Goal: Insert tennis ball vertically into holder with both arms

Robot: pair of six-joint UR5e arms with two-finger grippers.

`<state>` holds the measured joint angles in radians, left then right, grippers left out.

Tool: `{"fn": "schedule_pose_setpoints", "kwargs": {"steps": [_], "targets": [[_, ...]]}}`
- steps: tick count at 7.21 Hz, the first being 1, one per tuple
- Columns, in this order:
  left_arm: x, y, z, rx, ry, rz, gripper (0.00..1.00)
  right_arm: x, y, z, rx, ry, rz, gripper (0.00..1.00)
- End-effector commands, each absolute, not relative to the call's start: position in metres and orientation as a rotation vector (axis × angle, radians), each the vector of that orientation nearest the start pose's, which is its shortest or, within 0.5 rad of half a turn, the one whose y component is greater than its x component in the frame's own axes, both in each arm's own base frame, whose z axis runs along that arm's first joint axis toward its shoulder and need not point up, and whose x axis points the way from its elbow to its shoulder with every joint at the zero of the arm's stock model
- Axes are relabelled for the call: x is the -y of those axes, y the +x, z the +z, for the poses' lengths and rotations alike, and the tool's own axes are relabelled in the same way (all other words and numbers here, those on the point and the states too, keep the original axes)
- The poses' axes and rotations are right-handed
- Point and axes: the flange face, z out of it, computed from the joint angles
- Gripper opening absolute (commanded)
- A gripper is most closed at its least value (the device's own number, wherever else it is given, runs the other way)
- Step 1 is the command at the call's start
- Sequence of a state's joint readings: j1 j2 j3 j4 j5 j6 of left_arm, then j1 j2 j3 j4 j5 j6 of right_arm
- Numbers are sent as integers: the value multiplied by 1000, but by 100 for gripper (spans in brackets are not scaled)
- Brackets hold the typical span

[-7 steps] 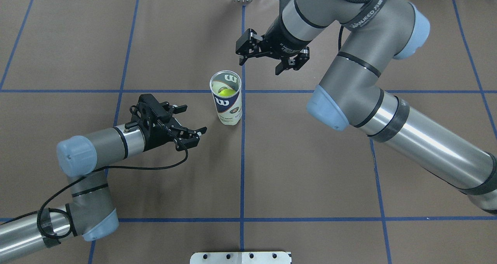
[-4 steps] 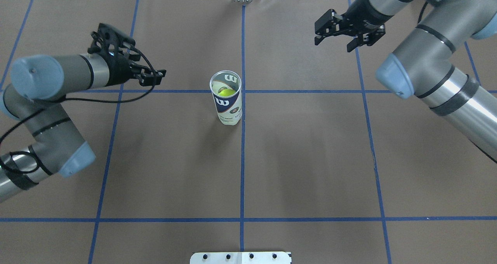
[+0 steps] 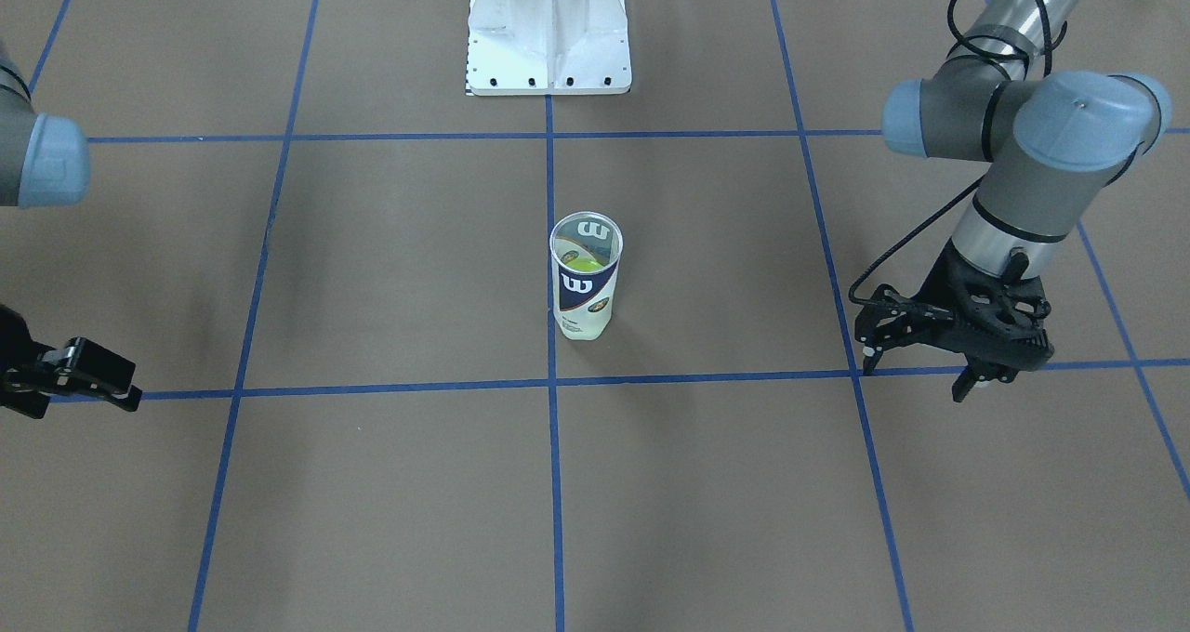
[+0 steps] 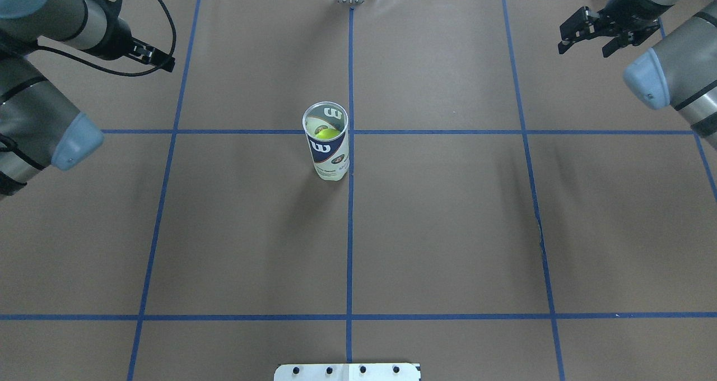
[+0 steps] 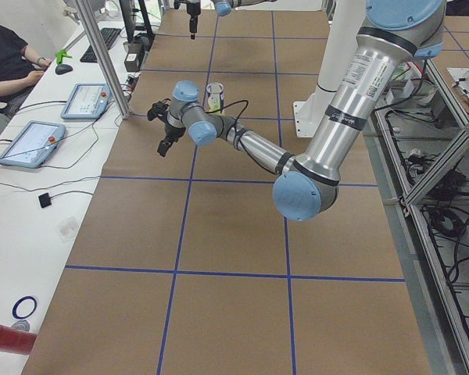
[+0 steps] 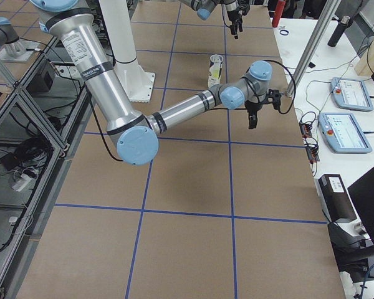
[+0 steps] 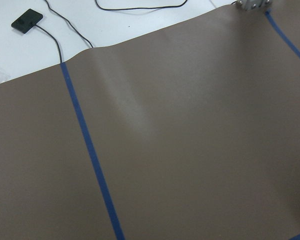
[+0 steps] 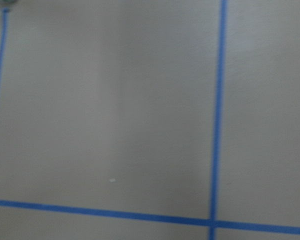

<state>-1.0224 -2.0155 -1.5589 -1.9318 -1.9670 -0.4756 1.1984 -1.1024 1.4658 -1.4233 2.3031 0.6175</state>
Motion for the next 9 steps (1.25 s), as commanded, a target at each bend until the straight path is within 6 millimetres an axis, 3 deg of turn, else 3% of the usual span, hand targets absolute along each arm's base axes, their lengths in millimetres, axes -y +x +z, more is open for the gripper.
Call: {"fn": "schedule_pose_setpoints", "kwargs": {"steps": [1, 2, 3, 4, 5, 7, 8, 9], "targets": [[668, 196, 456, -513, 349, 363, 81, 665, -124, 477, 815, 69, 13, 100], [678, 179, 470, -490, 316, 392, 100, 660, -117, 495, 815, 74, -53, 100], [680, 163, 480, -475, 311, 413, 100, 648, -101, 523, 805, 76, -99, 100], [667, 131, 521, -477, 252, 367, 100, 636, -83, 543, 804, 78, -117, 100], [661, 104, 542, -498, 220, 313, 100, 631, -62, 543, 795, 110, -98, 100], [630, 22, 581, -712, 167, 228, 100, 625, -57, 577, 671, 152, -81, 100], [598, -24, 595, -791, 173, 157, 100, 601, -52, 603, 676, 128, -68, 100], [550, -34, 615, -790, 161, 138, 100, 572, -45, 613, 687, 122, -72, 100]]}}
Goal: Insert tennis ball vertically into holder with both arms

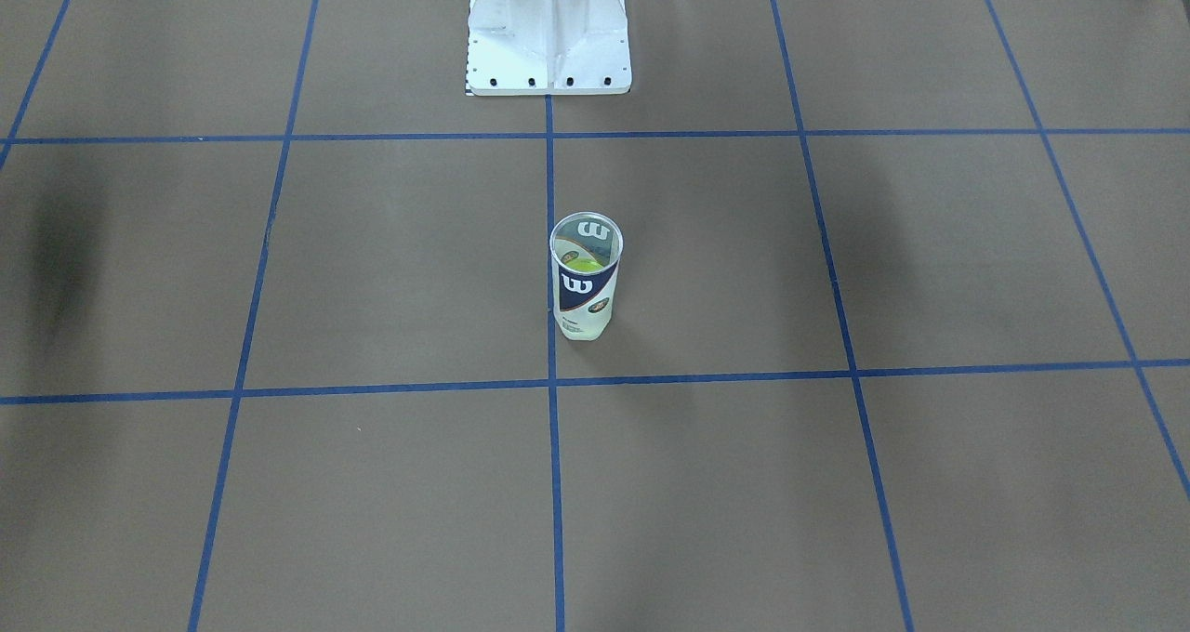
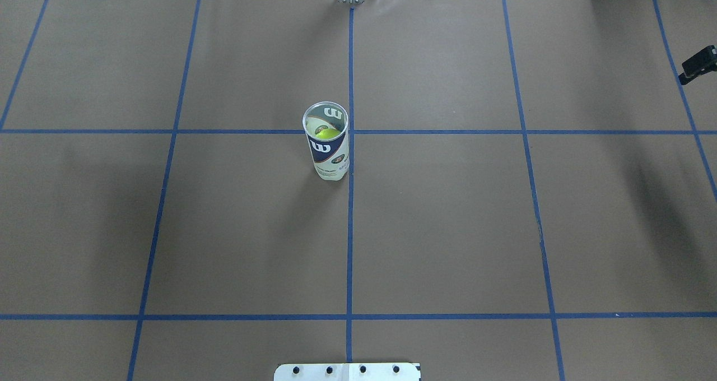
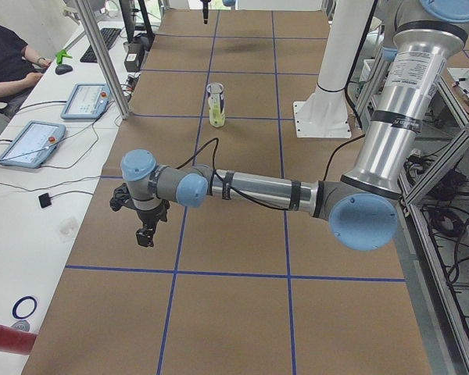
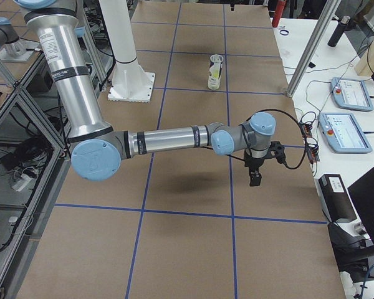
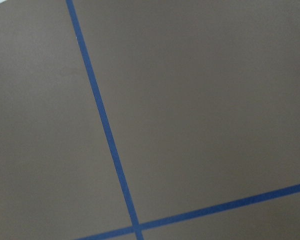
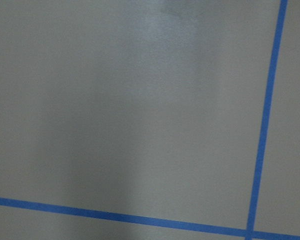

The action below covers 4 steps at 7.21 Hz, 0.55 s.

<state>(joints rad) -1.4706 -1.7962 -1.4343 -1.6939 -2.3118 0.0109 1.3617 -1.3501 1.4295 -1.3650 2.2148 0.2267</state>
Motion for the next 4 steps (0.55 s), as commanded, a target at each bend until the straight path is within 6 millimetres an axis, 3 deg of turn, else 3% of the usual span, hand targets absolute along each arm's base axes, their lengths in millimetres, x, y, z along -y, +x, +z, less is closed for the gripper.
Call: {"fn": "schedule_pose_setpoints", "kwargs": {"steps": [1, 2, 3, 4], "targets": [[545, -37, 618, -790, 142, 103, 100, 563, -39, 614, 734, 103, -59, 100], [536, -44, 614, -797, 152, 81, 100, 557, -19, 617, 801, 86, -22, 100], [542, -42, 609, -783, 145, 63, 100, 547, 0, 620, 817, 88, 11, 100], [549, -42, 606, -752, 91, 6, 100, 541, 6, 626, 814, 74, 28, 100]]}}
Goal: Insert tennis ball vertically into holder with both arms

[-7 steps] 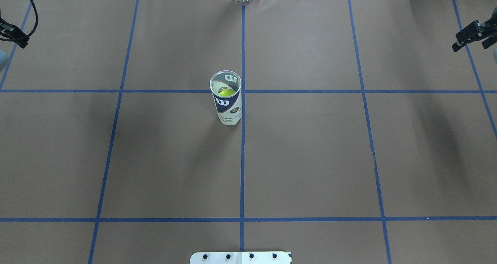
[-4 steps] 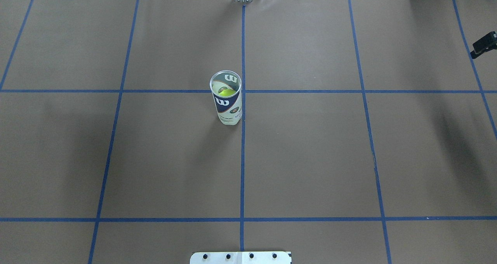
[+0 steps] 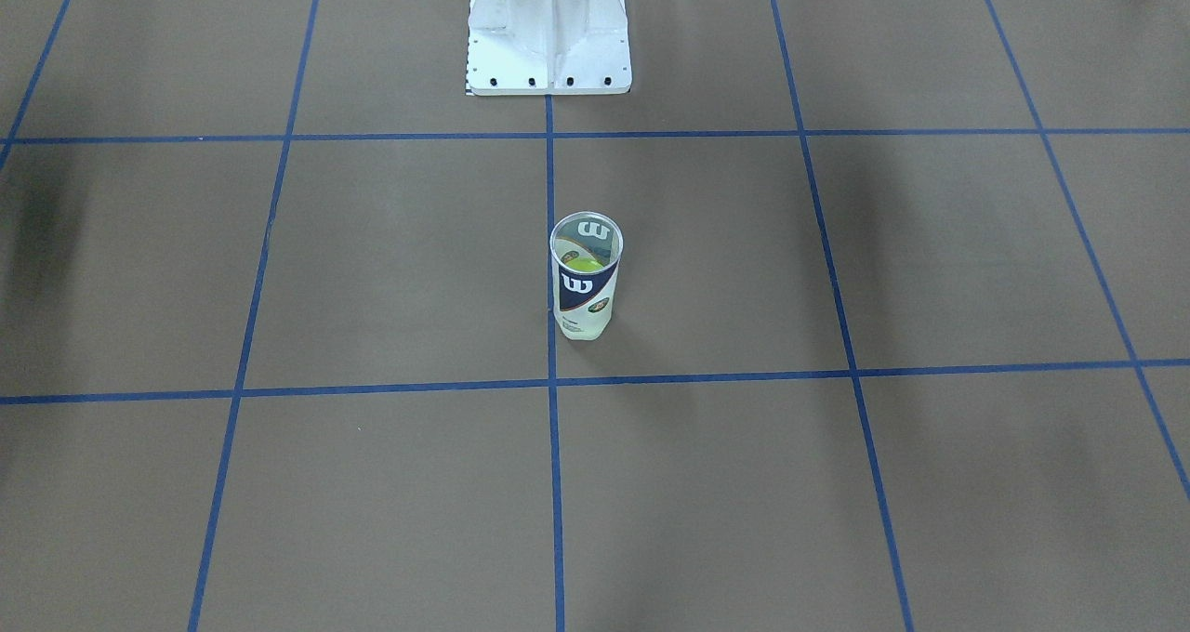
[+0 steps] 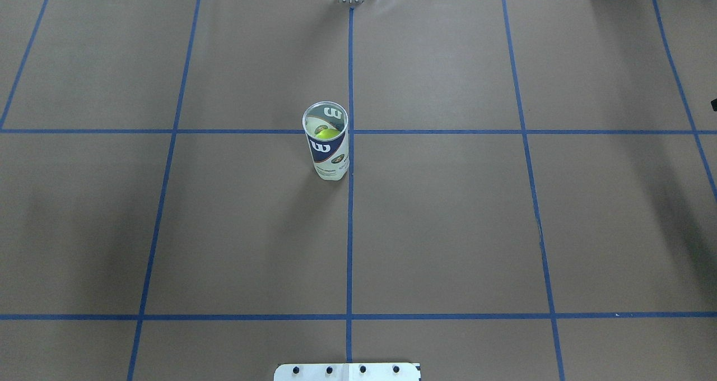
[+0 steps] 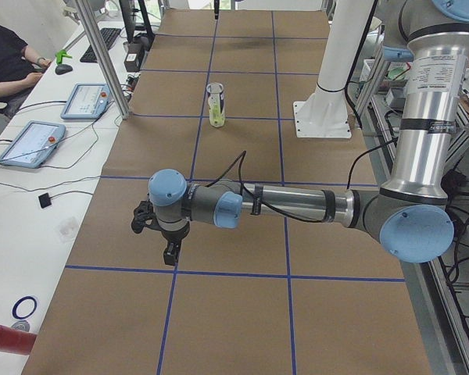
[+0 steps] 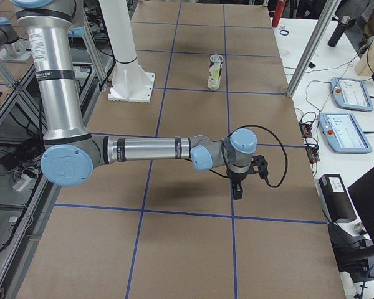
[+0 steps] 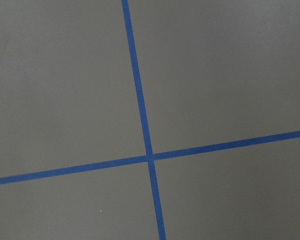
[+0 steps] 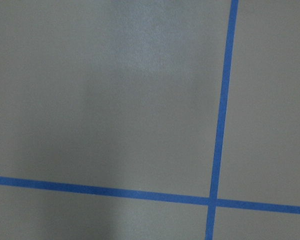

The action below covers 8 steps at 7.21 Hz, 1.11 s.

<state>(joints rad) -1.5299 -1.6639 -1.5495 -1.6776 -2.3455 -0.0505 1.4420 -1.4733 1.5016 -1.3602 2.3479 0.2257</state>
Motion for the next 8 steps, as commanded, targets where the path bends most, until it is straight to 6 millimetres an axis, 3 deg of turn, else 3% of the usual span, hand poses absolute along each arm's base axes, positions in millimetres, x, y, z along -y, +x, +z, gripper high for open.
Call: {"fn": "schedule_pose_setpoints", "kwargs": {"steps": [1, 3, 4, 5, 8], "targets": [[561, -42, 592, -742, 42, -14, 100, 543, 19, 625, 810, 35, 70, 100], [560, -42, 598, -738, 3, -29, 100, 535, 31, 620, 807, 17, 101, 100], [559, -42, 599, -738, 2, -29, 100, 527, 33, 597, 803, -20, 121, 100], [560, -42, 598, -738, 3, -29, 100, 500, 35, 588, 799, -37, 128, 100], [559, -42, 598, -741, 2, -29, 100, 487, 36, 607, 792, -35, 53, 100]]}}
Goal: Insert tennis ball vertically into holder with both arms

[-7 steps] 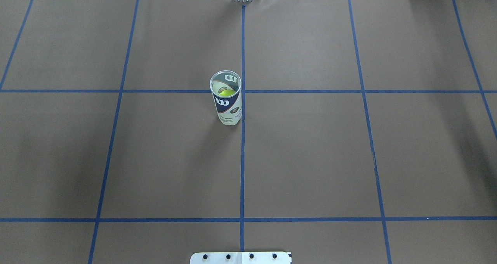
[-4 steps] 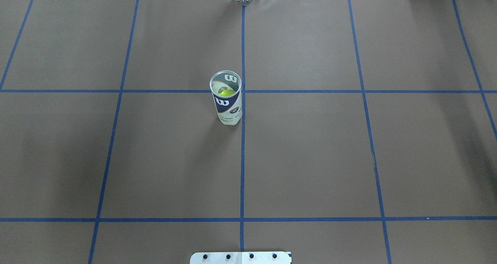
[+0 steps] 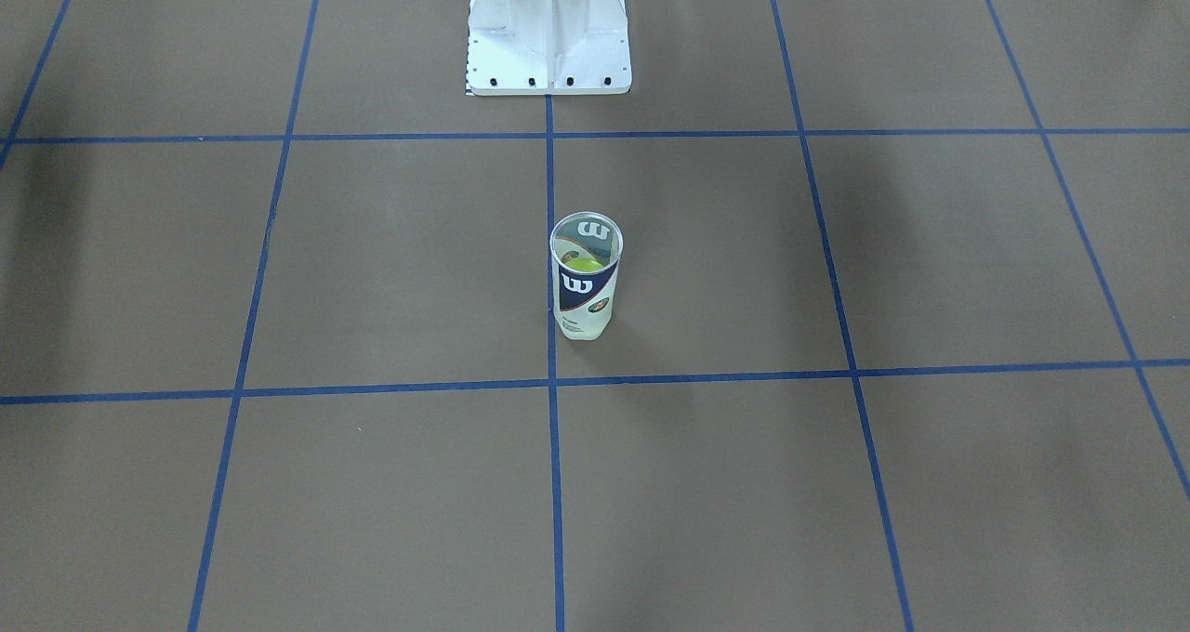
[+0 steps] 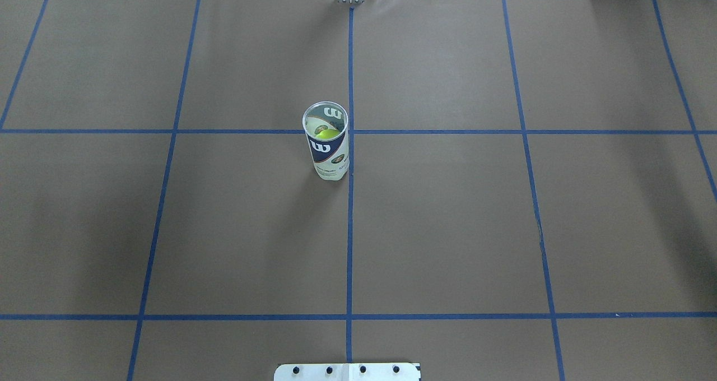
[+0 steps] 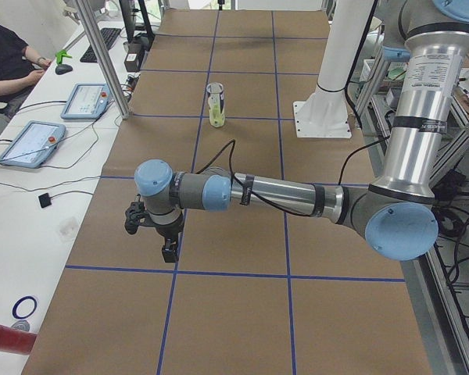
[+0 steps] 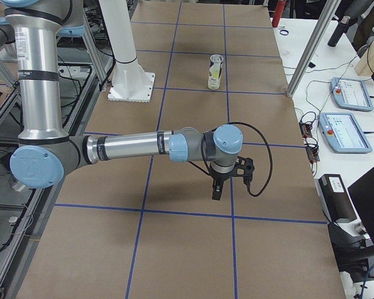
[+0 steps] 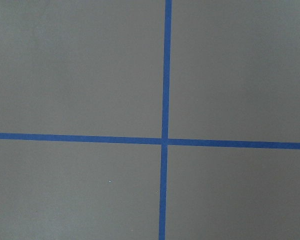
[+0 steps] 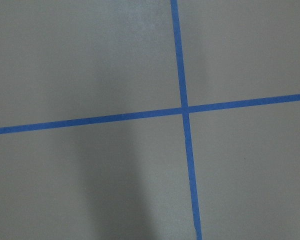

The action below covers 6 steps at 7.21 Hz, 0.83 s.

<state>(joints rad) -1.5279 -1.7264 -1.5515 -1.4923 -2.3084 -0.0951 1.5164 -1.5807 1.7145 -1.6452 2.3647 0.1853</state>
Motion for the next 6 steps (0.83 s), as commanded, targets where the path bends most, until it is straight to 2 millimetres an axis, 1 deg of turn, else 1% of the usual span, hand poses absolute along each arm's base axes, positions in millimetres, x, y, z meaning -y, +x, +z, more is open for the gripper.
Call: {"fn": "schedule_pose_setpoints", "kwargs": {"steps": [1, 2, 3, 4, 5, 6], "targets": [[558, -42, 599, -745, -1, -29, 100, 489, 36, 606, 792, -28, 43, 100], [558, -42, 599, -750, -7, -31, 100, 491, 35, 605, 794, -20, 38, 100], [556, -42, 599, -753, -24, -39, 100, 495, 34, 611, 801, 10, 27, 100], [553, -40, 599, -802, -53, -51, 100, 497, 33, 624, 828, 15, 26, 100], [553, -38, 593, -848, -53, -52, 100, 498, 32, 624, 839, 24, 21, 100], [548, -39, 597, -846, -57, -56, 100, 497, 32, 623, 840, 28, 20, 100]]}}
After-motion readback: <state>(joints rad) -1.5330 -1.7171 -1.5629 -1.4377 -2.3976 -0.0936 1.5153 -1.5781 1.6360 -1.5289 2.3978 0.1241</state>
